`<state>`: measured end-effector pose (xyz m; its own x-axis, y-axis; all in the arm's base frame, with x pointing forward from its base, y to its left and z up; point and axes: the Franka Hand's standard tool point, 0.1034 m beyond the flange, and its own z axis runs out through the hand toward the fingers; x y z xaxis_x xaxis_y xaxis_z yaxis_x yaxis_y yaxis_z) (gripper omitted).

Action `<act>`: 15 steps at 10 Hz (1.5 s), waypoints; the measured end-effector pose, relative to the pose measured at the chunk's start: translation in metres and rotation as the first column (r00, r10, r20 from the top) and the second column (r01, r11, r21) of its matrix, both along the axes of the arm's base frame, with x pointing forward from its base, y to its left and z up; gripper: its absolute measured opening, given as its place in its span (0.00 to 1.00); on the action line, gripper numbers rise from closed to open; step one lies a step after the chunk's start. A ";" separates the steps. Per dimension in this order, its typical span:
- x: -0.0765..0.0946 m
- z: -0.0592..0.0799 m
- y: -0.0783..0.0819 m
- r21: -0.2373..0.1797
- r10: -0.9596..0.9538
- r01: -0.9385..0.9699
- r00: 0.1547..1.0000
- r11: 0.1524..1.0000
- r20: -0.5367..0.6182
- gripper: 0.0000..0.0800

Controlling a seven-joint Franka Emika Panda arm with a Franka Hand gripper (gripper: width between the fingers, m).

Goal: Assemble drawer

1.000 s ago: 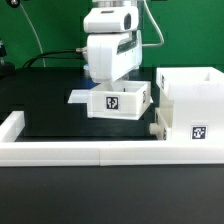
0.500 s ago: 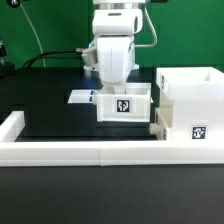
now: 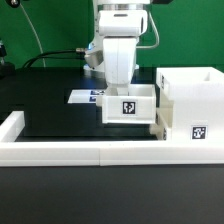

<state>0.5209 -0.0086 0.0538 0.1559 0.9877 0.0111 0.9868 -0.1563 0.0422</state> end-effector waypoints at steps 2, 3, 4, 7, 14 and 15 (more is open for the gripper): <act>0.004 -0.003 0.003 -0.009 0.025 -0.025 1.000 1.000 -0.015 0.05; 0.008 -0.004 0.002 -0.016 0.040 -0.040 0.999 0.999 -0.022 0.05; 0.010 -0.004 0.002 -0.017 0.042 -0.042 0.999 0.999 -0.028 0.05; 0.011 -0.004 0.001 -0.017 0.039 -0.040 0.999 0.999 -0.029 0.05; 0.017 0.007 0.003 -0.022 0.037 -0.038 0.998 0.999 -0.042 0.05; 0.017 0.006 0.003 -0.022 0.036 -0.037 0.998 0.999 -0.044 0.05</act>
Offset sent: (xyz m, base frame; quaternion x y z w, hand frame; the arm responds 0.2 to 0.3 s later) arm 0.0187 0.0012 -0.0033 0.0147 -0.0345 -0.0682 0.9970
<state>0.5376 -0.0057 0.0594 0.1192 0.9927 -0.0171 0.9929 -0.1192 0.0023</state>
